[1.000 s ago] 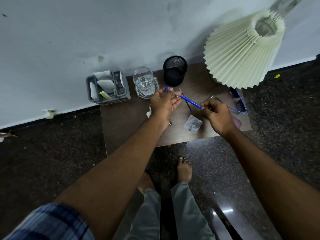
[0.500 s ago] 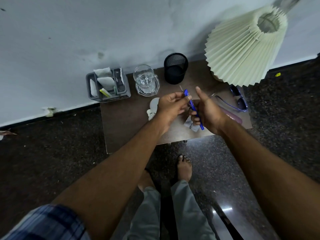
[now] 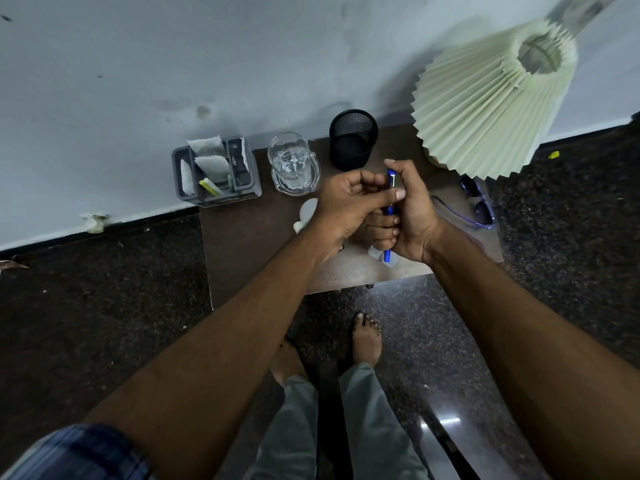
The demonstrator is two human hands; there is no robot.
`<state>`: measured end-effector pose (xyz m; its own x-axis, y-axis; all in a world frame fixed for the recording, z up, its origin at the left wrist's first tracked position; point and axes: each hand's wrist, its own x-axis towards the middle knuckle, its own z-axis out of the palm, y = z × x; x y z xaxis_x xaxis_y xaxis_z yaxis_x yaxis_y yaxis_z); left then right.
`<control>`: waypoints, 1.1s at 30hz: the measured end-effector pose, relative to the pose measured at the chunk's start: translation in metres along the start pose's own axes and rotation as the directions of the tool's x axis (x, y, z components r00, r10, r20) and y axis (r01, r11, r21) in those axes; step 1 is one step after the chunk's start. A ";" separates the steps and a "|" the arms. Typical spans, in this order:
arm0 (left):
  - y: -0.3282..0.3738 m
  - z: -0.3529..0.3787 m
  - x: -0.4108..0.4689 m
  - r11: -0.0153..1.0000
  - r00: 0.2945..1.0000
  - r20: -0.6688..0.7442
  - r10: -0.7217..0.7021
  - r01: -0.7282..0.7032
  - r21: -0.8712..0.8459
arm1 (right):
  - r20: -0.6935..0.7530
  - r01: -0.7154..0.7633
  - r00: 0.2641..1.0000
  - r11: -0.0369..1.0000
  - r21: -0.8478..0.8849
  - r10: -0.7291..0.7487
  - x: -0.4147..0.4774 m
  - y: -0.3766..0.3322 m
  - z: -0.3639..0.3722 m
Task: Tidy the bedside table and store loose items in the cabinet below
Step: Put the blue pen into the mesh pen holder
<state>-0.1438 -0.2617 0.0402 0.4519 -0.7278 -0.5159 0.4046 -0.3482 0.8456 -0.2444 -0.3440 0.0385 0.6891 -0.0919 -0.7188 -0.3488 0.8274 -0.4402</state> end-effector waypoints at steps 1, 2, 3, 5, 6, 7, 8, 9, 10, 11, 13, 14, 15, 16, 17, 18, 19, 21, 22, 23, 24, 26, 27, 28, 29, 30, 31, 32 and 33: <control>0.000 -0.001 0.001 1.000 1.000 -0.001 0.000 0.000 -0.027 | 0.000 0.006 1.000 1.000 0.012 -0.006 0.001 -0.001 0.001; -0.001 -0.003 0.003 0.998 1.000 0.000 0.002 -0.002 -0.055 | 0.000 0.014 1.000 1.000 0.019 -0.014 0.003 -0.001 0.001; -0.001 -0.004 0.004 0.997 1.000 -0.003 0.004 -0.004 -0.077 | -0.006 0.021 1.000 1.000 0.015 -0.021 0.005 -0.002 0.001; -0.001 -0.007 0.006 0.995 0.999 -0.036 0.009 -0.013 -0.096 | -0.042 0.035 0.999 0.999 -0.010 -0.035 0.007 -0.001 0.003; -0.001 -0.007 0.007 0.995 0.998 -0.061 0.017 -0.023 -0.099 | -0.065 0.046 0.997 0.999 -0.021 -0.048 0.008 -0.001 0.003; 0.000 -0.008 0.008 0.993 0.996 -0.087 0.026 -0.035 -0.109 | -0.090 0.065 0.994 0.998 -0.024 -0.067 0.009 -0.001 0.003; 0.001 -0.009 0.010 0.991 0.993 -0.111 0.038 -0.052 -0.122 | -0.113 0.096 0.989 0.995 -0.017 -0.097 0.011 0.000 0.003; 0.003 -0.009 0.012 0.989 0.990 -0.131 0.053 -0.070 -0.130 | -0.130 0.137 0.982 0.991 -0.003 -0.136 0.011 -0.001 0.003; 0.005 -0.010 0.014 0.987 0.987 -0.147 0.063 -0.084 -0.138 | -0.138 0.187 0.973 0.982 0.013 -0.184 0.013 -0.001 0.003; 0.009 -0.011 0.017 0.984 0.985 -0.159 0.067 -0.092 -0.153 | -0.138 0.242 0.962 0.970 0.022 -0.237 0.014 -0.003 0.003; 0.018 -0.014 0.023 0.979 0.983 -0.172 0.068 -0.099 -0.179 | -0.140 0.340 0.931 0.941 0.001 -0.336 0.019 -0.010 0.004; 0.022 -0.015 0.027 0.979 0.982 -0.173 0.068 -0.099 -0.176 | -0.149 0.374 0.916 0.927 -0.023 -0.373 0.021 -0.015 0.005; 0.025 -0.018 0.032 0.981 0.982 -0.172 0.072 -0.101 -0.165 | -0.158 0.401 0.901 0.915 -0.050 -0.404 0.024 -0.020 0.008; 0.029 -0.020 0.038 0.983 0.982 -0.172 0.080 -0.107 -0.151 | -0.167 0.424 0.886 0.901 -0.092 -0.434 0.027 -0.026 0.010; 0.032 -0.023 0.044 0.985 0.981 -0.174 0.090 -0.114 -0.133 | -0.175 0.443 0.867 0.883 -0.157 -0.466 0.030 -0.033 0.012; 0.035 -0.025 0.050 0.986 0.979 -0.177 0.100 -0.122 -0.116 | -0.180 0.459 0.844 0.854 -0.246 -0.506 0.034 -0.041 0.014; 0.038 -0.027 0.055 0.987 0.977 -0.182 0.109 -0.129 -0.099 | -0.174 0.475 0.816 0.812 -0.340 -0.551 0.036 -0.048 0.017; 0.044 -0.030 0.063 0.988 0.975 -0.183 0.126 -0.140 -0.067 | -0.145 0.511 0.754 0.711 -0.483 -0.641 0.040 -0.061 0.021; 0.046 -0.031 0.067 0.988 0.976 -0.177 0.129 -0.141 -0.057 | -0.139 0.526 0.723 0.670 -0.524 -0.676 0.042 -0.067 0.023; 0.048 -0.033 0.071 0.989 0.977 -0.171 0.130 -0.141 -0.050 | -0.144 0.534 0.696 0.642 -0.550 -0.703 0.045 -0.071 0.023; 0.049 -0.034 0.074 0.989 0.977 -0.168 0.131 -0.141 -0.046 | -0.156 0.535 0.675 0.624 -0.570 -0.721 0.047 -0.074 0.023; 0.050 -0.035 0.080 0.990 0.978 -0.168 0.126 -0.136 -0.048 | -0.178 0.537 0.648 0.610 -0.582 -0.740 0.053 -0.077 0.022; 0.051 -0.035 0.082 0.990 0.978 -0.172 0.116 -0.128 -0.058 | -0.185 0.539 0.640 0.607 -0.583 -0.746 0.057 -0.079 0.019; 0.052 -0.034 0.084 0.990 0.978 -0.175 0.111 -0.124 -0.062 | -0.189 0.535 0.631 0.599 -0.596 -0.752 0.061 -0.080 0.017; 0.053 -0.034 0.085 0.991 0.978 -0.177 0.110 -0.122 -0.059 | -0.192 0.523 0.622 0.586 -0.619 -0.759 0.065 -0.082 0.014; 0.053 -0.033 0.087 0.991 0.978 -0.176 0.113 -0.123 -0.050 | -0.200 0.502 0.612 0.571 -0.649 -0.765 0.068 -0.083 0.013; 0.053 -0.033 0.089 0.991 0.978 -0.174 0.117 -0.126 -0.039 | -0.212 0.484 0.601 0.561 -0.671 -0.771 0.072 -0.085 0.012; 0.052 -0.033 0.091 0.992 0.978 -0.172 0.120 -0.126 -0.024 | -0.228 0.473 0.589 0.559 -0.681 -0.775 0.075 -0.087 0.011; 0.053 -0.033 0.093 0.992 0.978 -0.169 0.122 -0.126 -0.012 | -0.243 0.472 0.575 0.559 -0.681 -0.781 0.078 -0.090 0.010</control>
<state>-0.0543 -0.3288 0.0323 0.6256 -0.6546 -0.4244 0.3541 -0.2465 0.9021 -0.1531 -0.4199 0.0274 0.5144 -0.8339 -0.1998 -0.3025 0.0416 -0.9522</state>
